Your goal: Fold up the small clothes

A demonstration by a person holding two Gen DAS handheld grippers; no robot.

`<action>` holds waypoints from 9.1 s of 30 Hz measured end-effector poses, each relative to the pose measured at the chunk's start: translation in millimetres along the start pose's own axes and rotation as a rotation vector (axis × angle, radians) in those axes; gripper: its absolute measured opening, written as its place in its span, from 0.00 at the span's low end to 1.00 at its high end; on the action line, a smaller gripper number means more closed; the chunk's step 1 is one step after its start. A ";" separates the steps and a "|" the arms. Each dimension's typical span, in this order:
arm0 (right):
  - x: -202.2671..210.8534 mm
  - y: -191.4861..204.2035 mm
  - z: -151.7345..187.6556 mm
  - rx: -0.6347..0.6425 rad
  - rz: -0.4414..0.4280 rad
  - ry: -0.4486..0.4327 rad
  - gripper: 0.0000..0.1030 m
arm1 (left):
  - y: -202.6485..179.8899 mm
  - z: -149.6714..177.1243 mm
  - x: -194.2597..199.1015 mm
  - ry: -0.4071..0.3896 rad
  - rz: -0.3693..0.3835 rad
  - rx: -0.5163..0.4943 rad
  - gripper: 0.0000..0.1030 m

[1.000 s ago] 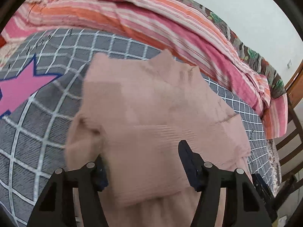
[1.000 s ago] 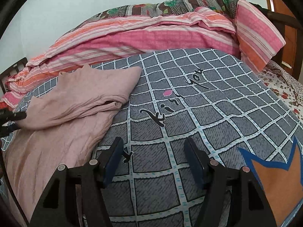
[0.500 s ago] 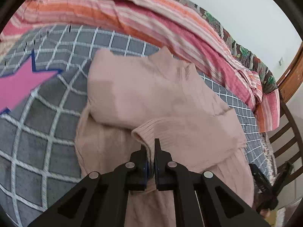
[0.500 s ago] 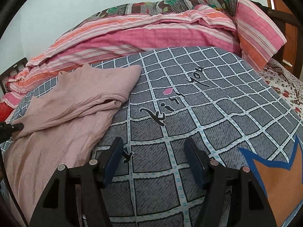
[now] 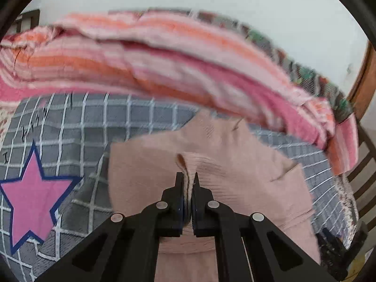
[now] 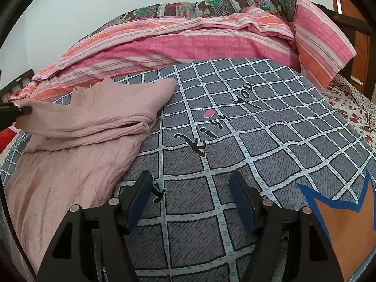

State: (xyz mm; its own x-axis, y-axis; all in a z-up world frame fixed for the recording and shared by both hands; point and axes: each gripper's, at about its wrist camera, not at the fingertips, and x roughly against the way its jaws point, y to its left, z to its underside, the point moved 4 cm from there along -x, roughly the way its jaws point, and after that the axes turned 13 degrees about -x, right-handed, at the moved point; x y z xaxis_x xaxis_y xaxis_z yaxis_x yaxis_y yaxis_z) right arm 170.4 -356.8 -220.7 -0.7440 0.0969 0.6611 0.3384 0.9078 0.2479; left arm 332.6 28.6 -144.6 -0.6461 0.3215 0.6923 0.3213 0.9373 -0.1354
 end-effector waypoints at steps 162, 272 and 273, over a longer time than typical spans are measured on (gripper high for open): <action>112.3 15.7 137.9 0.012 -0.238 0.167 0.37 | -35.7 259.9 112.3 -0.014 0.371 0.245 0.37; -76.8 104.2 -143.7 -0.338 -0.355 0.078 0.05 | 53.1 -16.4 -9.2 -0.144 0.068 0.360 0.07; -84.2 103.2 -144.2 -0.346 -0.345 0.086 0.05 | 53.7 -18.5 -14.7 -0.136 0.066 0.357 0.07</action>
State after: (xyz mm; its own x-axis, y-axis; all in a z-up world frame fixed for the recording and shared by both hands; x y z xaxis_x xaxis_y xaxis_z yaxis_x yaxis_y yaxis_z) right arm 351.0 -330.1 -148.6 -0.8008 -0.2329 0.5518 0.2633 0.6907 0.6735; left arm 372.1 71.7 -149.0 -0.7257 0.3753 0.5767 0.1195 0.8941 -0.4316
